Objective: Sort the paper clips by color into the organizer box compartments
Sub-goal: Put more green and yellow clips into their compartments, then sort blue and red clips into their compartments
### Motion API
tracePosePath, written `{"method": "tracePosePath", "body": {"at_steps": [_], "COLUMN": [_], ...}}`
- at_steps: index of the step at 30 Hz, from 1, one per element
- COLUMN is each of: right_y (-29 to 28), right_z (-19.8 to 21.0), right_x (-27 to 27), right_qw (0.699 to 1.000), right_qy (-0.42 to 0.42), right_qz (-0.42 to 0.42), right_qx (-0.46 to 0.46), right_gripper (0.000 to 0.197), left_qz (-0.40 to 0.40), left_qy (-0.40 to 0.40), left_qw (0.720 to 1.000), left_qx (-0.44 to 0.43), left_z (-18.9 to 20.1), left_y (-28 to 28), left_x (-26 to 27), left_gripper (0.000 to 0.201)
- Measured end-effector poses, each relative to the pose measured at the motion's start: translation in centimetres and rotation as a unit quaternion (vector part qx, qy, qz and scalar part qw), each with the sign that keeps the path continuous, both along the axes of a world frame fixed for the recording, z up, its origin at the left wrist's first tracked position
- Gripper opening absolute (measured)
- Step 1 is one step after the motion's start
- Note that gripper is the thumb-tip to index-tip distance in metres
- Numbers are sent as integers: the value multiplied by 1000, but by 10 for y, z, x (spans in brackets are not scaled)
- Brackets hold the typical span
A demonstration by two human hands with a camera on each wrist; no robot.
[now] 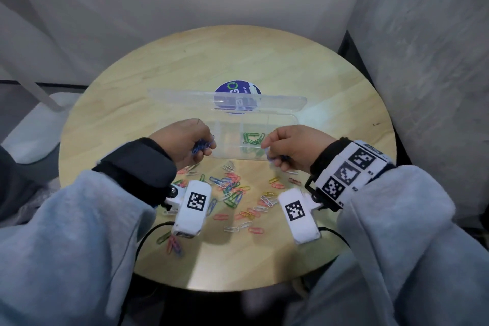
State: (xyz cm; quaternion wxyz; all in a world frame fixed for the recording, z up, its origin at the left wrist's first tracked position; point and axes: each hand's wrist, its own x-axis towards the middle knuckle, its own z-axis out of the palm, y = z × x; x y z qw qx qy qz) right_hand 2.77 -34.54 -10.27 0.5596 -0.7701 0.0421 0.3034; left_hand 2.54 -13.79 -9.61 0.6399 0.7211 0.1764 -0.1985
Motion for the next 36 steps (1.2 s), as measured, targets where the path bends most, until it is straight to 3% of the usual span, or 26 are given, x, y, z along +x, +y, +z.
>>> {"method": "tracePosePath", "body": {"at_steps": [5, 8, 11, 14, 17, 22, 26, 29, 34, 36], "right_y": [41, 63, 75, 76, 68, 28, -11, -33, -44, -45], "right_z": [6, 2, -3, -3, 4, 17, 13, 9, -9, -16], "right_x": [20, 32, 35, 30, 26, -2, -23, -31, -35, -33], "right_qw": [999, 995, 997, 997, 995, 984, 984, 970, 956, 944], "right_qy": [-6, 6, -19, -20, -50, -69, -100, -107, -51, -38], "right_qz": [-52, -100, -73, -66, -91, -150, -127, -90, -23, 0], "right_qx": [9, 21, -36, -25, 3, 67, -79, -197, -289, -328], "right_gripper": [27, 17, 44, 51, 49, 27, 21, 14, 2, 9], "left_qz": [26, 50, 59, 44, 17, 10, -14, -41, -95, -132], "left_qy": [-10, -7, -7, -3, -5, -18, -44, -72, -143, -168], "left_qw": [1000, 998, 996, 996, 997, 999, 999, 994, 977, 964], "left_qx": [-10, -33, -70, -81, -69, -49, -4, 67, 124, 158], "left_z": [1, 5, 10, 13, 12, 3, -2, -2, 0, 1], "left_y": [13, 18, 19, 12, 1, -12, -18, -19, -25, -29], "left_x": [4, 8, 15, 21, 24, 30, 31, 28, 16, 5], "left_gripper": [27, 22, 20, 19, 16, 21, 37, 32, 28, 25]}}
